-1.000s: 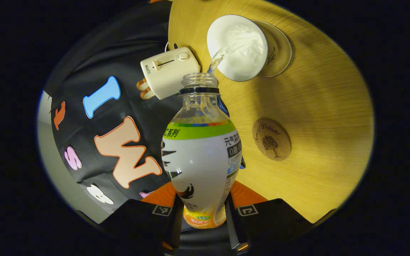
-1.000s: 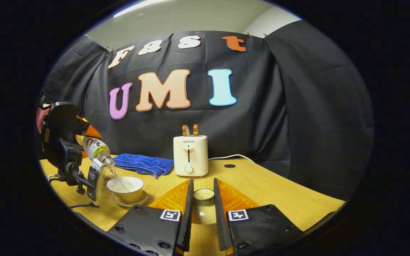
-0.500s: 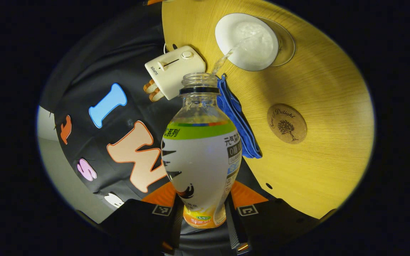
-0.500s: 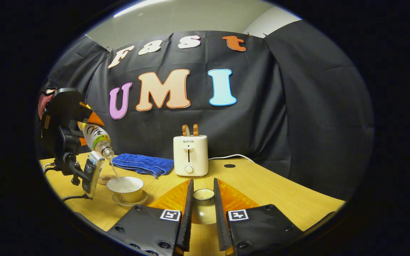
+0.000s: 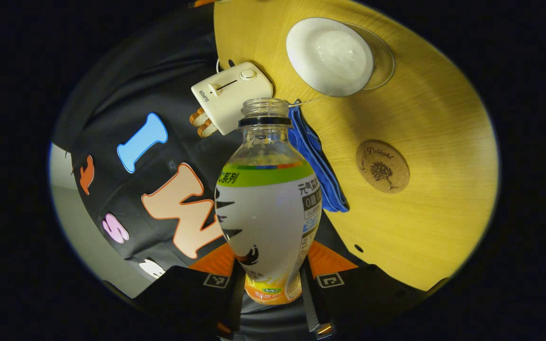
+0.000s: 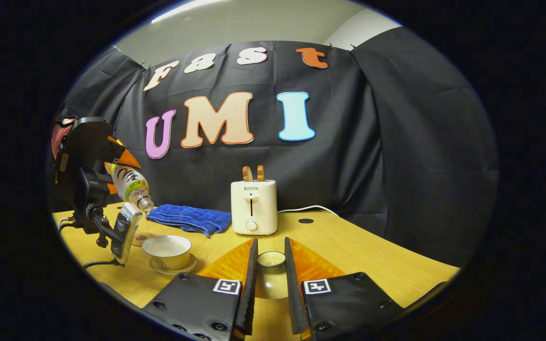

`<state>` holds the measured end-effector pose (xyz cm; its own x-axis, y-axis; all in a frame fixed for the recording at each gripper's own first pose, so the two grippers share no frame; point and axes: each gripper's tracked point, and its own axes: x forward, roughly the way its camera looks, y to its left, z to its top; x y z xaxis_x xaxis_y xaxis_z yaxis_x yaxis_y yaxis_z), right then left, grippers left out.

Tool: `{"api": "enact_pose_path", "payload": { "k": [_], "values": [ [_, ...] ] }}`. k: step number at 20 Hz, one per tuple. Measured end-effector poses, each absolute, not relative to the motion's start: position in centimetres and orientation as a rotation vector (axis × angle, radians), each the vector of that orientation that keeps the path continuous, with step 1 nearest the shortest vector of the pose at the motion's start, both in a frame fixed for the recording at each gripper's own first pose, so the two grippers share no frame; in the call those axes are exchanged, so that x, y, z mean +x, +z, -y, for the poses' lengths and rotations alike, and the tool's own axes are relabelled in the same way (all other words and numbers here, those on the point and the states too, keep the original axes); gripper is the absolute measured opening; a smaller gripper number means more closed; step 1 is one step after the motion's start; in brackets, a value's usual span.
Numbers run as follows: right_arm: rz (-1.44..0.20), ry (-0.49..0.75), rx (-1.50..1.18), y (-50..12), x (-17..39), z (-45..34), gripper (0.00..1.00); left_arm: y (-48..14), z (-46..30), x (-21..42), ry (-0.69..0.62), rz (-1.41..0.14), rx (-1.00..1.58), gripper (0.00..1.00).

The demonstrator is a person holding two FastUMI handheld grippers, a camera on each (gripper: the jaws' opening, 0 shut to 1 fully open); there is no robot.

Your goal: Open the teacup lid with one hand, grasp the water bottle and pour water into the teacup with the other hand; after pouring, place the water bottle on the coaster and then close the teacup lid.

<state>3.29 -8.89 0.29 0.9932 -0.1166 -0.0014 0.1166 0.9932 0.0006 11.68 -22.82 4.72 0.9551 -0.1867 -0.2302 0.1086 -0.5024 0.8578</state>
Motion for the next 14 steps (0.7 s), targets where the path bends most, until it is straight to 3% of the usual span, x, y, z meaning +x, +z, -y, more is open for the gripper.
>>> {"api": "enact_pose_path", "payload": {
  "k": [6,10,12,14],
  "values": [
    [-0.001,-0.117,0.001,0.2,3.3,8.9,0.33,0.5,22.9,11.0,-0.495,-0.096,1.67,0.51],
    [-0.001,-0.117,0.001,0.3,3.3,8.9,0.32,-0.1,23.4,11.0,-0.52,-0.145,1.31,0.49],
    [-0.001,-0.117,0.001,0.2,3.3,8.9,0.34,0.0,23.8,11.1,-0.528,-0.155,1.101,0.54],
    [-0.001,-0.117,0.001,0.3,3.3,8.9,0.35,0.1,23.7,11.1,-0.528,-0.155,0.915,0.51]
  ]
}}
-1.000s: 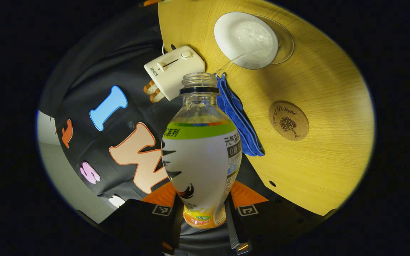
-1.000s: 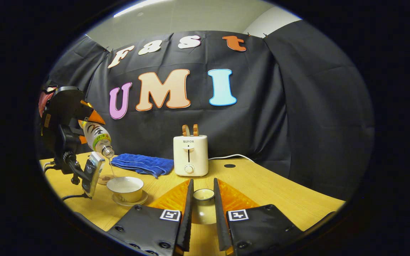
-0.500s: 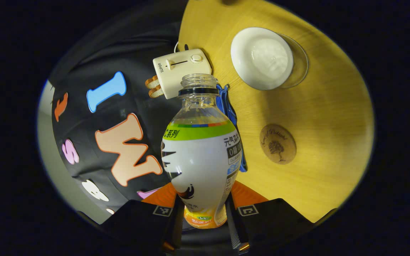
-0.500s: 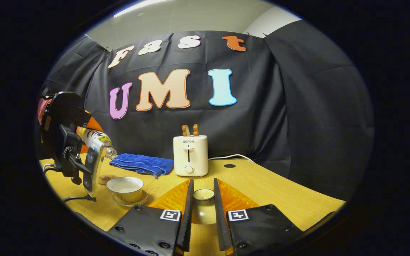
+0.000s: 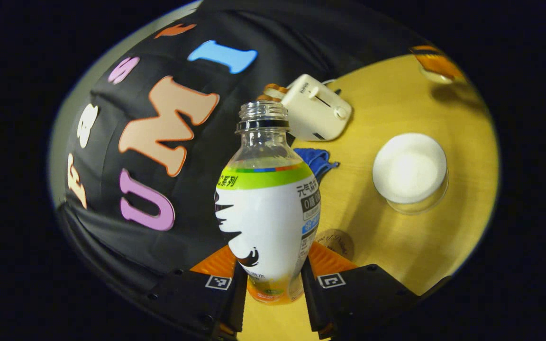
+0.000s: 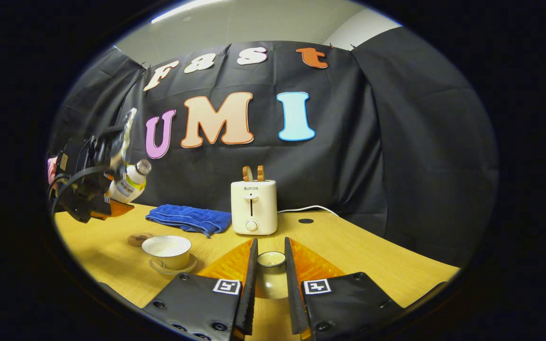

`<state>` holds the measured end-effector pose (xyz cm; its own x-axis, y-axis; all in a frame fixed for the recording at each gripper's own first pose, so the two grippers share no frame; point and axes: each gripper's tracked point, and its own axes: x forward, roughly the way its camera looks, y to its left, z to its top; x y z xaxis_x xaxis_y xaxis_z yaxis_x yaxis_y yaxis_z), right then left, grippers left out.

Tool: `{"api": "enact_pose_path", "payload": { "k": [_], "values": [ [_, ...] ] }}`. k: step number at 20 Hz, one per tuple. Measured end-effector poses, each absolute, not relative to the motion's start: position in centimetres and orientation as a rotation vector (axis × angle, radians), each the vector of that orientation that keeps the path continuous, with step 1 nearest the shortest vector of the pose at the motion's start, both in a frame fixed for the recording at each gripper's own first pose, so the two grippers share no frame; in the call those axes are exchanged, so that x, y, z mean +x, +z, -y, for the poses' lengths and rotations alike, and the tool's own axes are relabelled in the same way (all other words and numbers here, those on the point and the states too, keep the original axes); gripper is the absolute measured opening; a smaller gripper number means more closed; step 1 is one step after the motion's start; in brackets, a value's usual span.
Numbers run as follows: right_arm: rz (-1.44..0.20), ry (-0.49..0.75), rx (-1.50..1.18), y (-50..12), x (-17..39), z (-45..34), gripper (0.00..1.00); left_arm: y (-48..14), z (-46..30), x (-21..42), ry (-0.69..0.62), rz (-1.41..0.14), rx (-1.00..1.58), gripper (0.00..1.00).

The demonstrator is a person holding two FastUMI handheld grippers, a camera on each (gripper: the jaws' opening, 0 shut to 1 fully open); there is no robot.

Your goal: Open the teacup lid with one hand, grasp the water bottle and pour water into the teacup with the other hand; after pouring, place the water bottle on the coaster and then close the teacup lid.

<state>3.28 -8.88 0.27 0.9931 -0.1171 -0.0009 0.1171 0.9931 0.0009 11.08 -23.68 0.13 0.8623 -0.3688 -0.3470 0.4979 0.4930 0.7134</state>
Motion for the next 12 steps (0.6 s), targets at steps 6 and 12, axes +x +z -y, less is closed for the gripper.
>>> {"api": "enact_pose_path", "payload": {
  "k": [6,12],
  "values": [
    [-0.002,-0.12,0.0,0.3,3.3,8.9,0.34,0.2,25.7,11.1,-0.567,-0.15,0.4,0.5],
    [-0.003,-0.121,0.0,0.2,3.3,8.9,0.34,-2.2,26.6,12.9,-0.539,-0.16,0.205,0.5]
  ]
}}
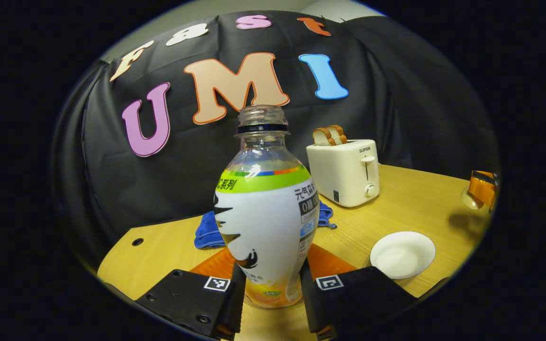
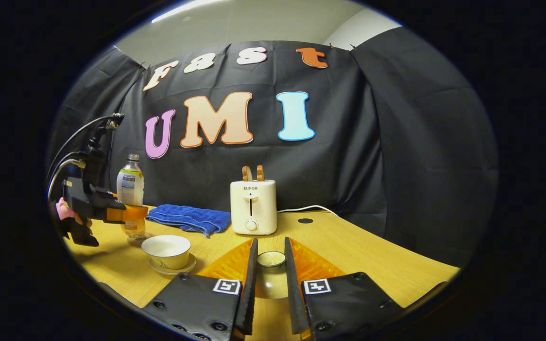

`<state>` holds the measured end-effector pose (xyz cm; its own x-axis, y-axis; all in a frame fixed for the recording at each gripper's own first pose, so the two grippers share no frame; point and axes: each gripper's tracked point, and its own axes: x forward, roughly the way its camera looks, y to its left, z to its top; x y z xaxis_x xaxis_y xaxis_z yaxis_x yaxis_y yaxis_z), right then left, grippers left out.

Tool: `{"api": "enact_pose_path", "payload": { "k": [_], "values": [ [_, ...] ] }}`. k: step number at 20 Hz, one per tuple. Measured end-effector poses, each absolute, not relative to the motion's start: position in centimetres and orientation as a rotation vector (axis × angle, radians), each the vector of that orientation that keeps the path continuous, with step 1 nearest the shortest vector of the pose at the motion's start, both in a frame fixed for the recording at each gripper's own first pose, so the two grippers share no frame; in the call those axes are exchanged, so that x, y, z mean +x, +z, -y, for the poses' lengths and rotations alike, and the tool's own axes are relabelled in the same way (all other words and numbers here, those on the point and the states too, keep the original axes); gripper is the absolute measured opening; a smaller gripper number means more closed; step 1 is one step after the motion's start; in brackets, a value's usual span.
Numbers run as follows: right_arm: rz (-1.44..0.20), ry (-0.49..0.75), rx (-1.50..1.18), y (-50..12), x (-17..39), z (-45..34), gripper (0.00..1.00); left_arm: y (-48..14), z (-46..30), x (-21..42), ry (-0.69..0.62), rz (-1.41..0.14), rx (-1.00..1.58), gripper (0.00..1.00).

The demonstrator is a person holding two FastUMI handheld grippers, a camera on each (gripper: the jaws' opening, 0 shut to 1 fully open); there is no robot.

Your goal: Open the teacup lid with one hand, grasp the water bottle and pour water into the teacup with the other hand; after pouring, place the water bottle on the coaster and then close the teacup lid.

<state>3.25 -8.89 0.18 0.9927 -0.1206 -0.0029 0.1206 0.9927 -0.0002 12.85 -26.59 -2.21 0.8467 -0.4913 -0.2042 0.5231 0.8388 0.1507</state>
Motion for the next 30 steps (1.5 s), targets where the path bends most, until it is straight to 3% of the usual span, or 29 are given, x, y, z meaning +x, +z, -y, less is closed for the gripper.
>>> {"api": "enact_pose_path", "payload": {
  "k": [8,22,23,25,30],
  "values": [
    [0.0,-0.127,-0.001,0.2,3.3,8.9,0.34,-3.1,26.0,14.6,-0.496,-0.153,0.153,0.52],
    [0.001,-0.133,0.0,0.2,3.3,9.0,0.34,-3.6,25.9,14.8,-0.496,-0.166,0.149,0.66],
    [0.001,-0.133,0.0,0.2,3.2,9.0,0.34,-3.7,25.7,15.0,-0.496,-0.172,0.145,0.63],
    [0.001,-0.134,-0.001,0.2,3.3,9.0,0.34,-3.8,25.6,14.8,-0.492,-0.164,0.132,0.75],
    [0.001,-0.136,-0.001,0.2,3.2,9.0,0.34,-3.7,25.2,14.7,-0.489,-0.159,0.115,0.8]
  ]
}}
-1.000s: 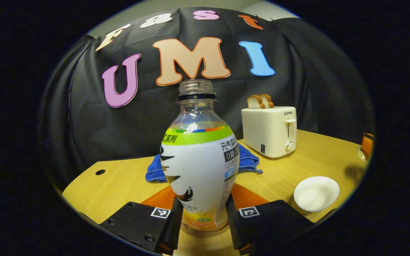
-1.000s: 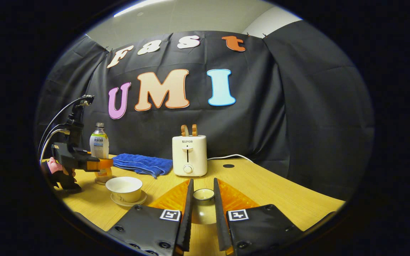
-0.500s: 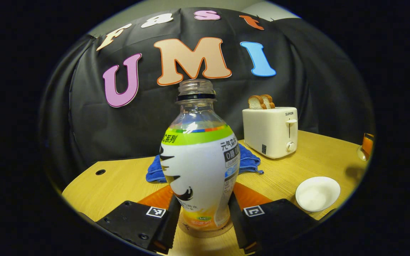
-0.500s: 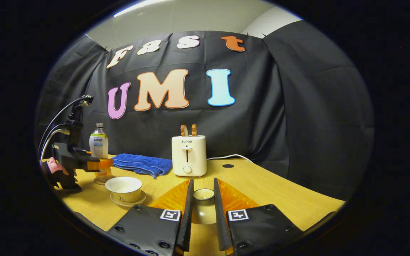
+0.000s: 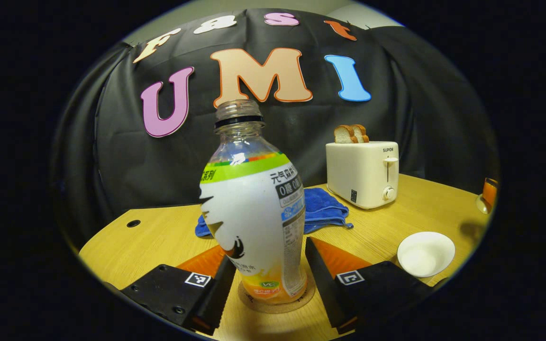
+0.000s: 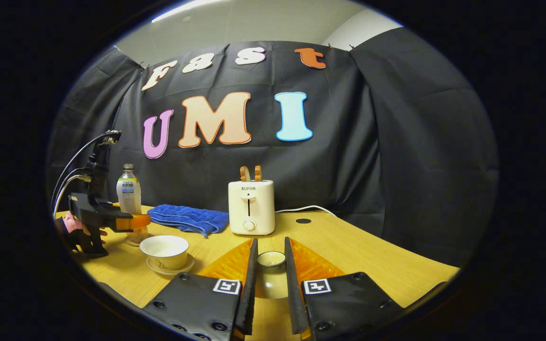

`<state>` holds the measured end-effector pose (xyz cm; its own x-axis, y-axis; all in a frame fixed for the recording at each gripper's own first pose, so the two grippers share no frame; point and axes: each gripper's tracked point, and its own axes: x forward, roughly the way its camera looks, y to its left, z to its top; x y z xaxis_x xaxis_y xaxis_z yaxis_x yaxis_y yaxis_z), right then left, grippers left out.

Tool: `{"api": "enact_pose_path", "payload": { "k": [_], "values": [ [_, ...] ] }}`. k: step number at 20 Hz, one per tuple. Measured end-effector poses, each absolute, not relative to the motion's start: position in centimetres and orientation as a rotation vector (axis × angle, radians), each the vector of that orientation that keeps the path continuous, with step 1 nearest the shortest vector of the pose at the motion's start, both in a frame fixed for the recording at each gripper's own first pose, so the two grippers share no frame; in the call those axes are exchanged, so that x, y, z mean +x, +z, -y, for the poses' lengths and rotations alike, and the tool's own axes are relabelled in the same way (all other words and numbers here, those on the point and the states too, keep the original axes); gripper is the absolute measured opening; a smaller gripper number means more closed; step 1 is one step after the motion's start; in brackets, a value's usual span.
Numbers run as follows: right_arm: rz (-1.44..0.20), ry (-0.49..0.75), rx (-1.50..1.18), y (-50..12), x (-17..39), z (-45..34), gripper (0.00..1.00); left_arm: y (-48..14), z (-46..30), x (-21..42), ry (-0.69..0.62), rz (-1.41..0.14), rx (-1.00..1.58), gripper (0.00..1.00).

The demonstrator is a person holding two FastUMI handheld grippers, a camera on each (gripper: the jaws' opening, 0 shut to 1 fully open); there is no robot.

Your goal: Open the teacup lid with one hand, grasp the water bottle and pour water into the teacup with the other hand; after pouring, place the water bottle on the coaster and then close the teacup lid.

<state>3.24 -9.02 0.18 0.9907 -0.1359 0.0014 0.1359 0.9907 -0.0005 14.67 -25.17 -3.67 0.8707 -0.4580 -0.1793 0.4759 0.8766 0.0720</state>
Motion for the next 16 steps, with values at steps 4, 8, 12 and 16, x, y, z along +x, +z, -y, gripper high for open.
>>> {"api": "enact_pose_path", "payload": {
  "k": [4,8,12,16],
  "values": [
    [0.001,-0.137,0.0,0.2,3.2,9.0,0.34,-3.6,24.7,14.4,-0.484,-0.154,0.091,0.9],
    [0.002,-0.133,0.0,0.2,3.2,9.0,0.34,-3.4,24.5,12.8,-0.499,-0.145,0.074,0.94],
    [0.005,-0.108,0.001,0.2,3.3,8.7,0.34,-1.9,23.5,11.3,-0.494,-0.056,0.056,0.95],
    [-0.005,-0.031,0.004,0.0,4.8,5.8,0.34,-0.7,22.2,9.6,-0.496,0.005,-0.021,0.94]
  ]
}}
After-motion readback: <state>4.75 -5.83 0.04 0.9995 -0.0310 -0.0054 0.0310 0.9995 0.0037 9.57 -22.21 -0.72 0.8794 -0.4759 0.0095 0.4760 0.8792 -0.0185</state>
